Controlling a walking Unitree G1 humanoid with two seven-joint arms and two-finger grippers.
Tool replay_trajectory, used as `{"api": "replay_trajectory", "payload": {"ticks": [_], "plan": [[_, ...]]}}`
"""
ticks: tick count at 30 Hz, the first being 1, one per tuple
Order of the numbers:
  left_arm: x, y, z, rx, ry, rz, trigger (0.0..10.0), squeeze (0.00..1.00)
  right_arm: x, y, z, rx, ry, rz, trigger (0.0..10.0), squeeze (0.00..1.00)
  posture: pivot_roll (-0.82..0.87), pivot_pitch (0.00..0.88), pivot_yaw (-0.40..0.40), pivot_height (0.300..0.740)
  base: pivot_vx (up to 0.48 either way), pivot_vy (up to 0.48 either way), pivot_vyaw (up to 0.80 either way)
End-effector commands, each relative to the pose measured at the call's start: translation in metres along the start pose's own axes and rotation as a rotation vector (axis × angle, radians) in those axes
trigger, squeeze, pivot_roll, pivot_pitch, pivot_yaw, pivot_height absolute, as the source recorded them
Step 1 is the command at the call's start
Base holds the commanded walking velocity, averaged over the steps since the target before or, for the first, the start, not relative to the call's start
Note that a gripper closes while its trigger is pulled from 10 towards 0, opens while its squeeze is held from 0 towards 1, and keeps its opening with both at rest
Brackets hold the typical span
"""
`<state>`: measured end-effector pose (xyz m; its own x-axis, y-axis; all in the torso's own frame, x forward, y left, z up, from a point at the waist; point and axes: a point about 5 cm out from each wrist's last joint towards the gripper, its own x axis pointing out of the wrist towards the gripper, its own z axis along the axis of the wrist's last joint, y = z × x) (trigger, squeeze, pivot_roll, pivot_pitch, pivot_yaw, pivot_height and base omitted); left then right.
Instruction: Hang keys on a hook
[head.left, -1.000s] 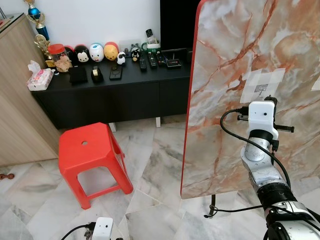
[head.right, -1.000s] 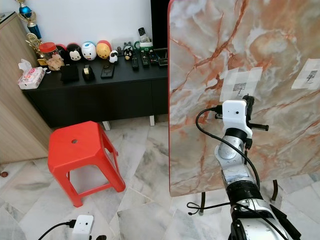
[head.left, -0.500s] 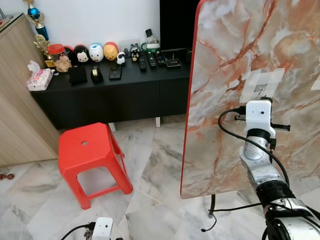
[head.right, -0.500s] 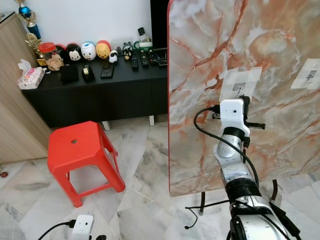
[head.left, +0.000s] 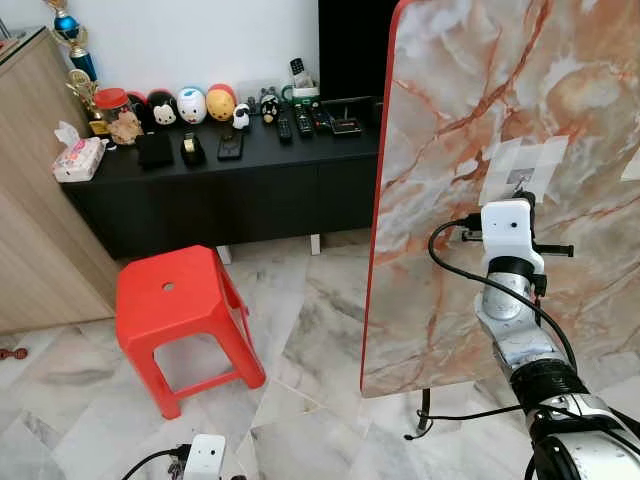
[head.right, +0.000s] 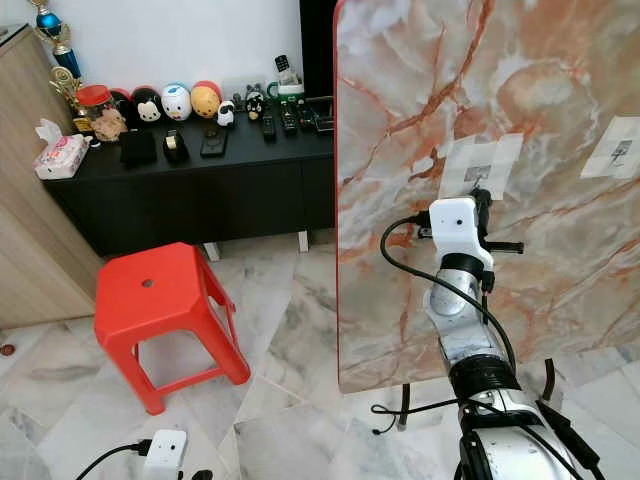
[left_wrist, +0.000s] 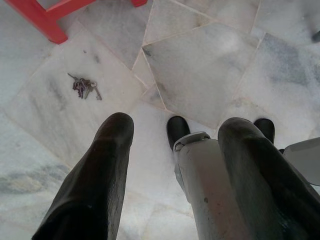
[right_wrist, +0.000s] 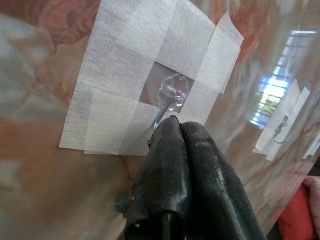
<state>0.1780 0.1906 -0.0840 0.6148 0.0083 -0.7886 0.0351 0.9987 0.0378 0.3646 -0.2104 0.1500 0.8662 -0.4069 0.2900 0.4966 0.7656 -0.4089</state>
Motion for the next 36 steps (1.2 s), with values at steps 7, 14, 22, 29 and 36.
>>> {"api": "replay_trajectory", "payload": {"ticks": [7,14,22,29,36], "plan": [[-0.001,0.004,-0.005,0.003,0.018,0.013,10.0,0.00,0.006,-0.001,0.004,-0.078,-0.006,0.003,10.0,0.00,0.00,0.058,0.011,0.740,0.000,0.000,0.00],[-0.001,0.005,-0.004,0.003,0.017,0.013,10.0,0.00,0.005,0.006,0.010,-0.149,-0.051,0.058,10.0,0.00,0.00,0.058,0.013,0.740,0.000,0.000,0.00],[-0.001,0.005,-0.004,0.003,0.014,0.015,10.0,0.00,0.005,0.009,0.013,-0.179,-0.064,0.082,10.0,0.00,0.00,0.059,0.012,0.740,0.000,0.000,0.00],[-0.001,0.004,-0.004,0.003,0.014,0.012,10.0,0.00,0.004,0.009,0.015,-0.225,-0.083,0.095,10.0,0.00,-0.01,0.060,0.012,0.740,0.000,0.000,0.00],[-0.001,0.003,-0.004,0.003,0.014,0.011,10.0,0.00,0.002,0.004,0.013,-0.265,-0.089,0.078,10.0,0.00,-0.01,0.062,0.014,0.740,0.000,0.000,0.00]]}}
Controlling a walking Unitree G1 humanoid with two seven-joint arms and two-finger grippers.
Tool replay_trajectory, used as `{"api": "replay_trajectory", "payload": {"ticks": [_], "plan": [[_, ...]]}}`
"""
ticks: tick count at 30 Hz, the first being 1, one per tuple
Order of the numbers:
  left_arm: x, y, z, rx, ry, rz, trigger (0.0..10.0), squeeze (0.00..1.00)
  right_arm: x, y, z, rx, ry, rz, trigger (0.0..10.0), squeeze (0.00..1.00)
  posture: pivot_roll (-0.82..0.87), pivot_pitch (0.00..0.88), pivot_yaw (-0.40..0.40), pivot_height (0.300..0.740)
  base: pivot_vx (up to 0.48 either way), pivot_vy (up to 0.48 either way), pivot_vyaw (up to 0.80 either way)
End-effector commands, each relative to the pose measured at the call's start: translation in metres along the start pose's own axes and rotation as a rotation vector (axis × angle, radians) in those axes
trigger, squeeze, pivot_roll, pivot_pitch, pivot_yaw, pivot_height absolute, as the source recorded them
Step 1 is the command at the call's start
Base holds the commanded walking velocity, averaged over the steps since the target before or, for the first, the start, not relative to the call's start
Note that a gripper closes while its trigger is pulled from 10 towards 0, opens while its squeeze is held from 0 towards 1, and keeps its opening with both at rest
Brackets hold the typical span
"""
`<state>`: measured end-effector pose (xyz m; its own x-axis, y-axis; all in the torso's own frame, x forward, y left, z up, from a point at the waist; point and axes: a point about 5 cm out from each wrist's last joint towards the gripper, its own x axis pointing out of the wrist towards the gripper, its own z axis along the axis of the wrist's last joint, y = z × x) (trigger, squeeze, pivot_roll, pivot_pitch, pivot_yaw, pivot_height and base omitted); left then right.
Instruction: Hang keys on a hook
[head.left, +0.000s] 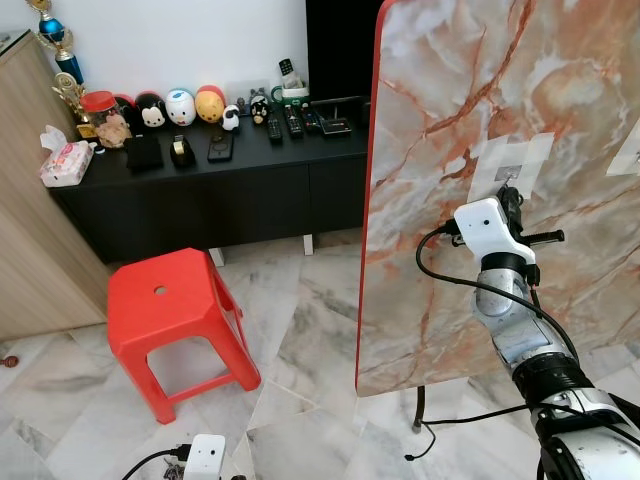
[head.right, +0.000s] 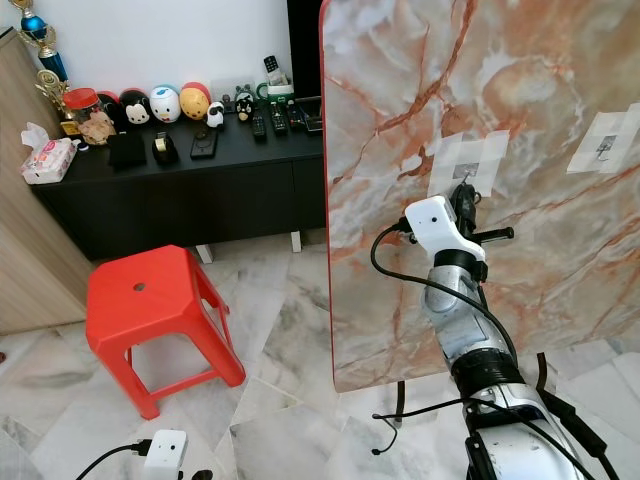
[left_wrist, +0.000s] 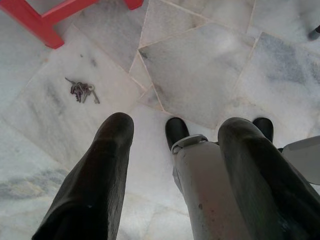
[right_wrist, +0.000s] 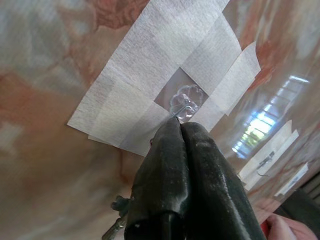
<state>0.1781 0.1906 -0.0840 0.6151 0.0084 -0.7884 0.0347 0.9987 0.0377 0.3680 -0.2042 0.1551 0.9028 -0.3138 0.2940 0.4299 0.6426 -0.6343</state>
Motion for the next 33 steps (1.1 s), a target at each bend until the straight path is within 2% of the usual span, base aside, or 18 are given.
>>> {"api": "replay_trajectory", "payload": {"ticks": [1,11,26,33], "plan": [[-0.001,0.003,-0.004,0.004,0.015,0.011,10.0,0.00,0.000,-0.004,0.004,-0.023,-0.022,-0.018,10.0,0.00,-0.01,0.062,0.014,0.740,0.000,0.000,0.00],[-0.001,0.003,-0.004,0.004,0.015,0.009,10.0,0.00,-0.002,-0.014,-0.002,-0.036,0.028,-0.062,10.0,0.00,-0.01,0.061,0.014,0.740,0.000,0.000,0.00],[-0.001,0.003,-0.002,0.007,0.013,0.008,10.0,0.00,-0.004,-0.008,-0.010,-0.033,0.101,0.017,10.0,0.00,0.00,0.057,0.014,0.740,0.000,0.000,0.00],[-0.001,0.003,-0.002,0.006,0.013,0.009,10.0,0.00,-0.005,-0.011,-0.007,-0.046,0.084,-0.023,10.0,0.00,0.00,0.059,0.013,0.740,0.000,0.000,0.00]]}}
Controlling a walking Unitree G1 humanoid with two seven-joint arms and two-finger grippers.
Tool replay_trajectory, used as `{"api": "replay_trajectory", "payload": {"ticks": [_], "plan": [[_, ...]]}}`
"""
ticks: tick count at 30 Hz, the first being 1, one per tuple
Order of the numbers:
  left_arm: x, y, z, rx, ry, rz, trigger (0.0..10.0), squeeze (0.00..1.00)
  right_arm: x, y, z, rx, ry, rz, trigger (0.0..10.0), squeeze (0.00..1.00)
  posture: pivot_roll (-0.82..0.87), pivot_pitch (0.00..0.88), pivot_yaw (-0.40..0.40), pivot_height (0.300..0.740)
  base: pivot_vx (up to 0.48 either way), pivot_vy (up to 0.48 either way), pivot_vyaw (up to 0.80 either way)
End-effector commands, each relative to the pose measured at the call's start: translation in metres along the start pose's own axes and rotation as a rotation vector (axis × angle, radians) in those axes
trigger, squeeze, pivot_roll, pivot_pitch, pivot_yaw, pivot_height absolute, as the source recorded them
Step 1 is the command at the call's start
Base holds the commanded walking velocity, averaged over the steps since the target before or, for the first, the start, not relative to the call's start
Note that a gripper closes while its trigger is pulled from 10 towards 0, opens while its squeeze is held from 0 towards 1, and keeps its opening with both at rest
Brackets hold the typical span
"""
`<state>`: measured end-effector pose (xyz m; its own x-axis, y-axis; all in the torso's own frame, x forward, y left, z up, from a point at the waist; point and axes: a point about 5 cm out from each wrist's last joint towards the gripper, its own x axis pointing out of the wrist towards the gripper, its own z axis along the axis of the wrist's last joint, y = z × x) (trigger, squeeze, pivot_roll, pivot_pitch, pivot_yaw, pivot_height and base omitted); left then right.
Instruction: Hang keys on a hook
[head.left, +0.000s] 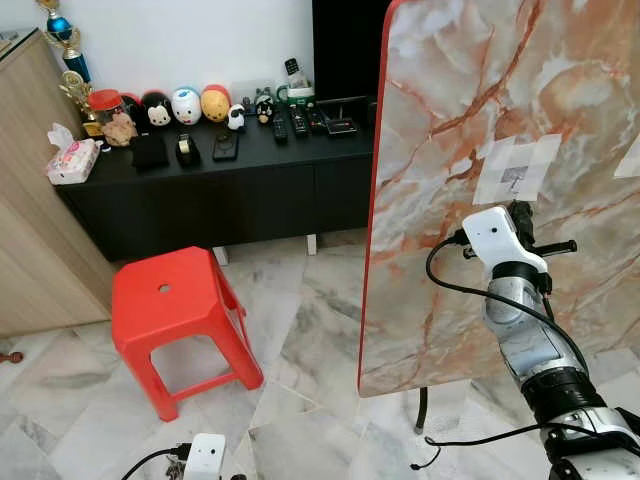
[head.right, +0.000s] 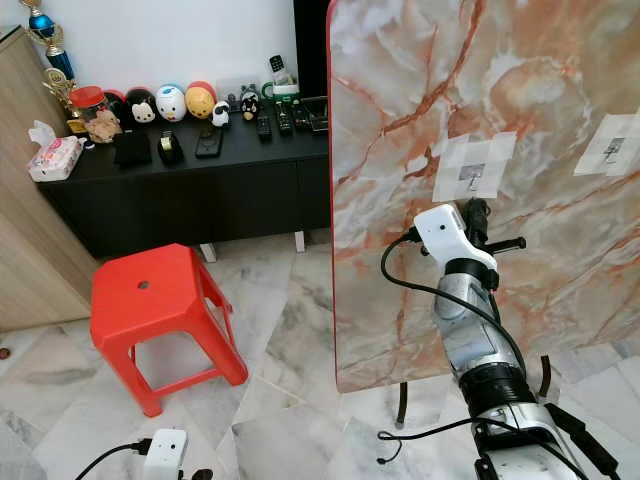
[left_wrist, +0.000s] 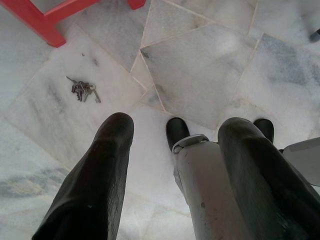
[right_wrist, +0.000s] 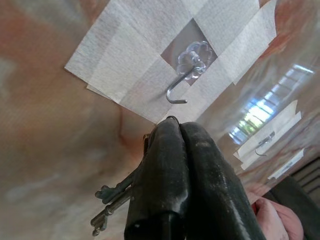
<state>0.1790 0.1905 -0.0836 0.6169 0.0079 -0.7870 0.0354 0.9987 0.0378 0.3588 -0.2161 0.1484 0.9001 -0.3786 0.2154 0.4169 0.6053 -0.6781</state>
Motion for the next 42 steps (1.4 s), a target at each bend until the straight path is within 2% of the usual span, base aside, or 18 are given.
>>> {"api": "replay_trajectory", "payload": {"ticks": [1,5,12,22,30,42], "plan": [[-0.001,0.003,-0.003,0.005,0.015,0.010,10.0,0.00,0.001,-0.004,0.006,0.014,-0.016,-0.032,10.0,0.00,0.00,0.059,0.013,0.740,0.000,0.000,0.00],[-0.001,0.003,-0.004,0.004,0.016,0.008,10.0,0.00,-0.004,-0.009,0.008,0.002,-0.047,-0.086,10.0,0.00,-0.01,0.059,0.012,0.740,0.000,0.000,0.00],[-0.001,0.002,-0.004,0.003,0.017,0.005,10.0,0.00,-0.015,-0.005,0.004,-0.056,-0.084,-0.089,10.0,0.00,0.00,0.056,0.010,0.740,0.000,0.000,0.00],[-0.001,0.002,-0.004,0.008,0.016,0.002,10.0,0.00,-0.012,-0.009,0.000,-0.090,-0.065,-0.100,10.0,0.00,0.00,0.041,0.012,0.740,0.000,0.000,0.00],[-0.001,0.001,-0.003,0.014,0.014,-0.001,10.0,0.00,-0.003,-0.011,0.001,-0.053,-0.033,-0.103,10.0,0.00,-0.01,0.027,0.016,0.740,0.000,0.000,0.00],[0.000,-0.001,-0.001,0.014,0.008,-0.005,10.0,0.00,-0.002,-0.014,0.000,-0.052,-0.022,-0.123,10.0,0.00,-0.01,0.029,0.014,0.740,0.000,0.000,0.00]]}}
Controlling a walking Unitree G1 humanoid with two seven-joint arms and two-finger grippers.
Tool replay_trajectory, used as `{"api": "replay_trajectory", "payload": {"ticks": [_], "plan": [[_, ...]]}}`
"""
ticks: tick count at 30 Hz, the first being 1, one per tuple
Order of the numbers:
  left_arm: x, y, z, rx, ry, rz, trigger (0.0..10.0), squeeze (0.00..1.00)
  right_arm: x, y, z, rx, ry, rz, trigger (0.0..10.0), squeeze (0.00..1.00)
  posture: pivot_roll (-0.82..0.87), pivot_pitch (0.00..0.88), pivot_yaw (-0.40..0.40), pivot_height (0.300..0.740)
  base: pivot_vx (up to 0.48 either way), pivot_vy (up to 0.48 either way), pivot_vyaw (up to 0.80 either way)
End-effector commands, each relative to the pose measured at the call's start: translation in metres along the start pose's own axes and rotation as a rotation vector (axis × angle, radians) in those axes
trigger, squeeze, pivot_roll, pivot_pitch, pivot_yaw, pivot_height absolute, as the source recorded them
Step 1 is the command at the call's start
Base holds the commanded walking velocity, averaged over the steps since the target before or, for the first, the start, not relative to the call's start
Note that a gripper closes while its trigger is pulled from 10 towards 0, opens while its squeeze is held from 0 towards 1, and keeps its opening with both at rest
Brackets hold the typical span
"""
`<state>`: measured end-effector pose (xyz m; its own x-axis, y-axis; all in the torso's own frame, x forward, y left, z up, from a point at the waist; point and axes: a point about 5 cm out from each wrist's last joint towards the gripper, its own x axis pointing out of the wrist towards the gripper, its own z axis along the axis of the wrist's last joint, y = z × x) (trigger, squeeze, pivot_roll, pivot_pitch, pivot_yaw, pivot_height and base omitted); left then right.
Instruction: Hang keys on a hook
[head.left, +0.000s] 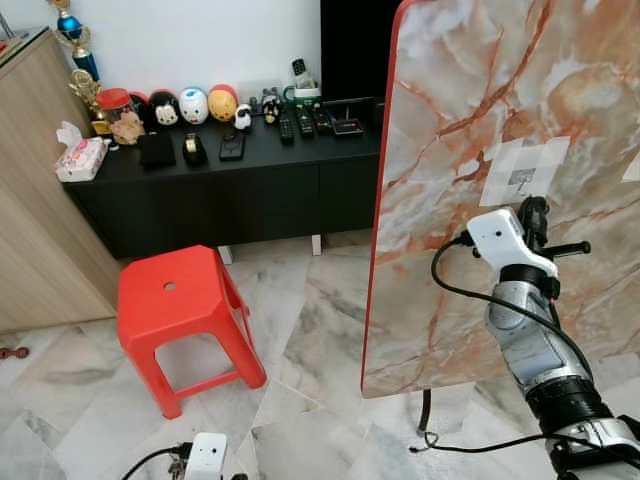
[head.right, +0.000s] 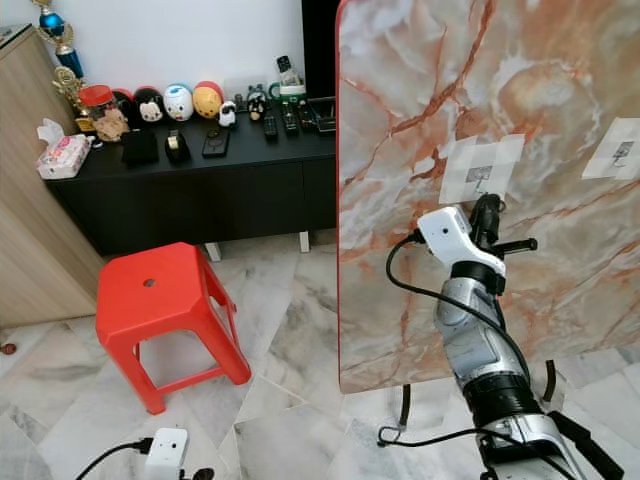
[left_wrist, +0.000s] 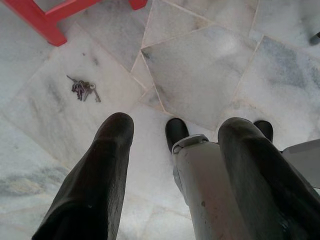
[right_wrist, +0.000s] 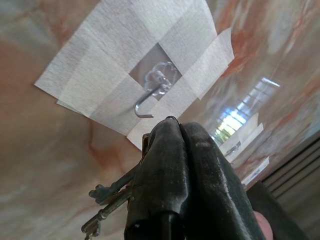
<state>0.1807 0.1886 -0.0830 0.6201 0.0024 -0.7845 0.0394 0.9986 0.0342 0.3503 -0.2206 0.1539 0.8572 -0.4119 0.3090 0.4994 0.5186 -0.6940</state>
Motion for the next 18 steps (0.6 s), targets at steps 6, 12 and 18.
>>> {"api": "replay_trajectory", "payload": {"ticks": [6,12,18], "plan": [[-0.0005,0.0004,-0.0025,0.011,0.011,-0.001,10.0,0.00,0.0048,-0.0036,-0.0014,0.021,0.033,-0.017,10.0,0.00,-0.01,0.033,0.014,0.740,0.000,0.000,0.00],[-0.0006,0.0004,-0.0028,0.011,0.011,-0.001,10.0,0.00,0.0065,-0.0014,-0.0020,0.019,0.042,0.011,10.0,0.00,-0.01,0.032,0.013,0.740,0.000,0.000,0.00],[-0.0008,0.0012,-0.0032,0.010,0.012,0.002,10.0,0.00,0.0088,-0.0004,0.0003,0.021,0.040,0.021,10.0,0.00,-0.01,0.032,0.014,0.740,0.000,0.000,0.00]]}}
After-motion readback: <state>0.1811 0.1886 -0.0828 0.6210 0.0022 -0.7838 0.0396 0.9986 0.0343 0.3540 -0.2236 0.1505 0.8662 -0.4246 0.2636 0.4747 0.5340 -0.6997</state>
